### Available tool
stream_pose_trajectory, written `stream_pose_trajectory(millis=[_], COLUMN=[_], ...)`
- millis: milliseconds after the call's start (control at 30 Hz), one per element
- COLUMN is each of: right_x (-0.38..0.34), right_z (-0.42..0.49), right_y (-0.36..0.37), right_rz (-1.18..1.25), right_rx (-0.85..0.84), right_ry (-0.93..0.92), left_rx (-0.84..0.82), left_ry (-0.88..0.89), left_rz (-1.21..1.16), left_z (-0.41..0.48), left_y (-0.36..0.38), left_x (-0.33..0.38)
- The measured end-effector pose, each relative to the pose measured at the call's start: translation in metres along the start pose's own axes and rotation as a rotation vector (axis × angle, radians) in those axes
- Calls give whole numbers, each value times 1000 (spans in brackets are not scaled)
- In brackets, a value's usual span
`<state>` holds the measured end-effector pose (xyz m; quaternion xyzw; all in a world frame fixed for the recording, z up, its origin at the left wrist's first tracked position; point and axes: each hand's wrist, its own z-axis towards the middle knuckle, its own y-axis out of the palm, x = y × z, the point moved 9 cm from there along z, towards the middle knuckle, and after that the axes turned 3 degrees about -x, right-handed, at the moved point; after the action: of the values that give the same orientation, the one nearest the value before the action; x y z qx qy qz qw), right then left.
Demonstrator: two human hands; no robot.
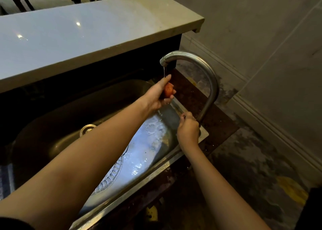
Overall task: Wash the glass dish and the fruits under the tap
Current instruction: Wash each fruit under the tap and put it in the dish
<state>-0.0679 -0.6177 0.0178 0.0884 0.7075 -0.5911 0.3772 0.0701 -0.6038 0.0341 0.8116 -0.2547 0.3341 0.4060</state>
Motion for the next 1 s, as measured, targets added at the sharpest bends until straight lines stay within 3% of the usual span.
stream_pose_trajectory(millis=[133, 433, 567, 800, 900, 1000], right_x=[1, -5, -5, -6, -6, -7], right_z=[2, -9, -12, -13, -12, -13], right_y=[0, -8, -9, -11, -9, -8], right_rz=[11, 86, 107, 91, 73, 59], right_rx=[-23, -75, -104, -107, -102, -90], right_ry=[16, -66, -58, -70, -73, -93], left_rx=[7, 95, 87, 215, 262, 313], left_ry=[-26, 152, 165, 394, 336, 246], left_rz=[-81, 406, 444, 977, 1238, 1250], left_z=[0, 0, 0, -12, -11, -12], left_y=[0, -21, -24, -35, -55, -85], left_x=[-4, 6, 5, 25, 17, 3])
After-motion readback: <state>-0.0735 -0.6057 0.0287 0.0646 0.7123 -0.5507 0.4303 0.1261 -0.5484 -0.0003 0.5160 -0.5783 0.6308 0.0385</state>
